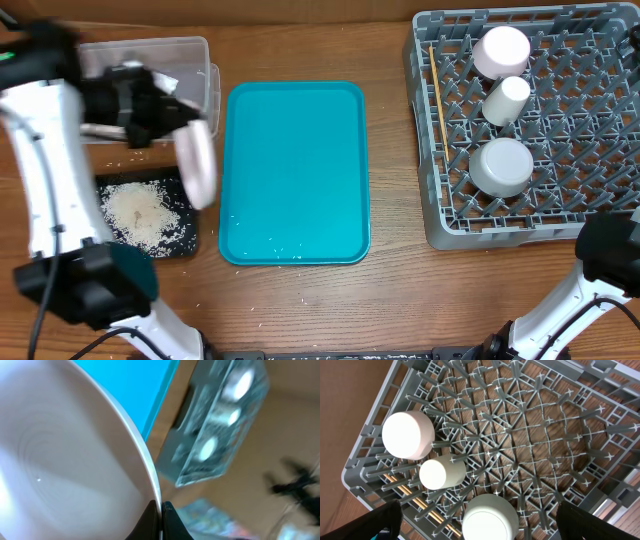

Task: Sort waste into correct bins and load items into the dishwasher
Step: 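Carry the empty plate back and set it on the teal tray, then withdraw the left gripper and reach the right gripper to the plate, then grasp the white plate rim with the right gripper and lift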

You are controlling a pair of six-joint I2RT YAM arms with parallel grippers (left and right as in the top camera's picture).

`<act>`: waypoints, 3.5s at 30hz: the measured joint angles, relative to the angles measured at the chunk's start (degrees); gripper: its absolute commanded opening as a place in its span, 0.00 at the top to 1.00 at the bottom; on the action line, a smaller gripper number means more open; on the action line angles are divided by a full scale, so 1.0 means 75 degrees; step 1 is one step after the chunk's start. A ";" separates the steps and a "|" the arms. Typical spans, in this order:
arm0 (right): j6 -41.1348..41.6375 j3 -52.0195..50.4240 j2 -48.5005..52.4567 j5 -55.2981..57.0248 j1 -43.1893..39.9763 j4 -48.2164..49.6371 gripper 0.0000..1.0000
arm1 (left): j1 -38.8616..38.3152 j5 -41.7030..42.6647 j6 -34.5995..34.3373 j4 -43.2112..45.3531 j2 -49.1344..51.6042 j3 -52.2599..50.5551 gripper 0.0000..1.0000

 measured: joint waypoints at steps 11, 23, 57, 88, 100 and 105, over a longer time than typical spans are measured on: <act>-0.0003 0.0000 -0.0003 0.0000 0.0000 0.0003 0.00 | -0.4083 -0.4505 -0.1513 0.2524 0.0198 0.0000 0.96; 0.0003 0.0000 0.0000 0.0003 0.0000 0.0006 0.00 | -0.5933 -0.6883 -0.1859 0.3156 0.2361 -0.0003 0.96; 0.0006 -0.0023 0.0000 -0.3794 0.1046 0.0227 0.00 | -0.2777 -0.7353 -0.1629 0.1186 0.1288 0.3920 0.00; 0.0458 -0.6918 0.0128 -0.0641 0.7431 0.5467 0.41 | -0.0085 -0.7452 -0.1547 -0.0079 0.1262 0.3958 0.00; 0.1084 -0.7096 0.0128 -0.0318 0.8131 0.6021 0.46 | -0.0085 -0.7452 -0.1547 -0.0079 0.1262 0.3958 0.00; 0.1271 -0.7096 0.0160 0.0102 0.8201 0.5931 0.46 | -0.0085 -0.7455 -0.1547 -0.0090 0.1262 0.3958 0.00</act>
